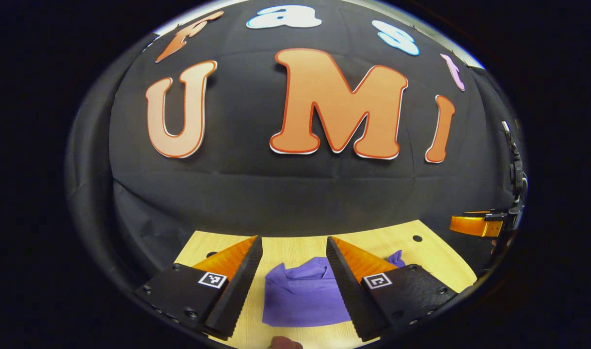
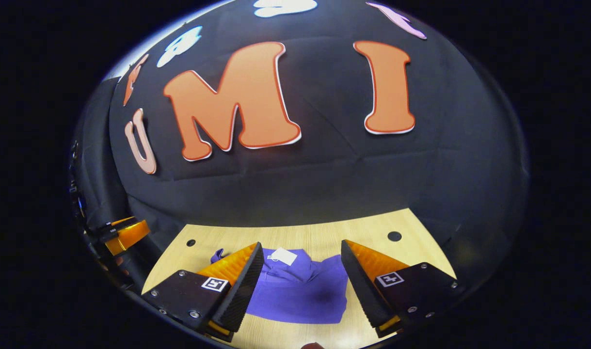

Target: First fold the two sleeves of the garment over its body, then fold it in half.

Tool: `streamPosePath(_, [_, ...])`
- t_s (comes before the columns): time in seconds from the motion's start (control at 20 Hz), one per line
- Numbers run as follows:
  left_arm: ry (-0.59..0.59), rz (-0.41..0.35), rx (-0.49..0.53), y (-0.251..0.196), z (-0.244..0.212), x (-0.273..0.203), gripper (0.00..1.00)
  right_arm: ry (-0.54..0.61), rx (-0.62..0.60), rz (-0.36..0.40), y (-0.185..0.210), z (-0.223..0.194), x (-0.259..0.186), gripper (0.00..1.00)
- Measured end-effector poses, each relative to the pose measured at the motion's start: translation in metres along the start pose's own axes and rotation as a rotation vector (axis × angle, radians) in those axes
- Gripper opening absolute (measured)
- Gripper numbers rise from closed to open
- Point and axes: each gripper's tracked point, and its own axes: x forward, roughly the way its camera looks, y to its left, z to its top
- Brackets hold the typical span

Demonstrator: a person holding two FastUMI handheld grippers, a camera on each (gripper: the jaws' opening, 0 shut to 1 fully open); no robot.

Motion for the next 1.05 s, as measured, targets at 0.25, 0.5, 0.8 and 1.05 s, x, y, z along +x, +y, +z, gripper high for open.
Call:
streamPosePath(0.25, [-0.158, -0.031, -0.008, -0.015, 0.022, -0.045, 0.87, -0.13, -0.077, -0.029, 0.008, 0.017, -0.038, 0.95])
streamPosePath(0.5, [-0.253, -0.038, 0.02, -0.025, 0.031, -0.081, 0.87, -0.269, -0.135, -0.059, 0.016, 0.037, -0.075, 0.94])
streamPosePath(0.8, [-0.314, -0.033, 0.038, -0.033, 0.041, -0.117, 0.87, -0.353, -0.249, -0.068, 0.033, 0.046, -0.111, 0.94])
streamPosePath(1.05, [-0.379, -0.014, 0.036, -0.034, 0.047, -0.146, 0.85, -0.399, -0.279, -0.053, 0.046, 0.053, -0.131, 0.94])
